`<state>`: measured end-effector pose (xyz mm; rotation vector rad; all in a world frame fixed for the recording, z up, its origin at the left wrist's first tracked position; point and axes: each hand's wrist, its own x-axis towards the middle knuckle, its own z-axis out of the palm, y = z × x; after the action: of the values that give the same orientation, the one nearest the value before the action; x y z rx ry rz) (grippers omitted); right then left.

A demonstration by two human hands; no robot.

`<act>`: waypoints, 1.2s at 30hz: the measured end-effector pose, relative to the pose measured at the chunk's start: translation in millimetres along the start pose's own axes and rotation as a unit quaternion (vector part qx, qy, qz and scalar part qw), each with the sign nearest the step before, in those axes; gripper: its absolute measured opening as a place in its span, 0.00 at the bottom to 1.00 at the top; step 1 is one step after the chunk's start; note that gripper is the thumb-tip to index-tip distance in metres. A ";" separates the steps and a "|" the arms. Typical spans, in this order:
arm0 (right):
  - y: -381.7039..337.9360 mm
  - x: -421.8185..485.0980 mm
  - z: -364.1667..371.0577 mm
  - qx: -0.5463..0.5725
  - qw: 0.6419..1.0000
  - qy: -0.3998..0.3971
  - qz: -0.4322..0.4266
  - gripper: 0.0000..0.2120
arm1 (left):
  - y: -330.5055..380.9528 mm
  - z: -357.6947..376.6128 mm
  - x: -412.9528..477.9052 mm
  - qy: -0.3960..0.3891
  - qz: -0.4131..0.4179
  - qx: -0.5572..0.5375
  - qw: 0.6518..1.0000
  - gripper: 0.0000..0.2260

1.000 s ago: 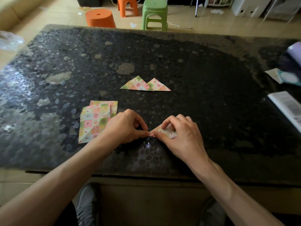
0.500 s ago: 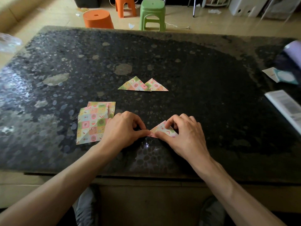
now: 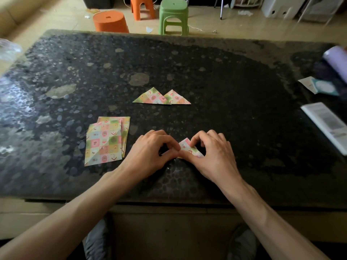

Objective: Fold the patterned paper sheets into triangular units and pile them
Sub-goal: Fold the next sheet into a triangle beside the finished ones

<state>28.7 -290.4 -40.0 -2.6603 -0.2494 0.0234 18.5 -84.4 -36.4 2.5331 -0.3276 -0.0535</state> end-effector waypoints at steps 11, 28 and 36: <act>9.1 -2.5 -7.2 0.005 1.000 -0.012 -0.011 0.18 | 4.6 7.0 0.0 0.034 -0.028 -0.001 0.999 0.07; 26.3 -7.6 -27.5 -0.011 0.998 -0.061 0.006 0.17 | 8.8 11.5 3.2 0.049 -0.050 0.024 0.997 0.11; 36.1 -4.3 -43.6 0.018 0.993 -0.119 0.008 0.13 | 9.6 9.6 1.9 0.042 -0.043 0.024 0.998 0.10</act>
<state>33.2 -342.3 -17.6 -2.6217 -0.3005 0.3497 17.2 -97.8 -39.1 2.5868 -0.1888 0.0284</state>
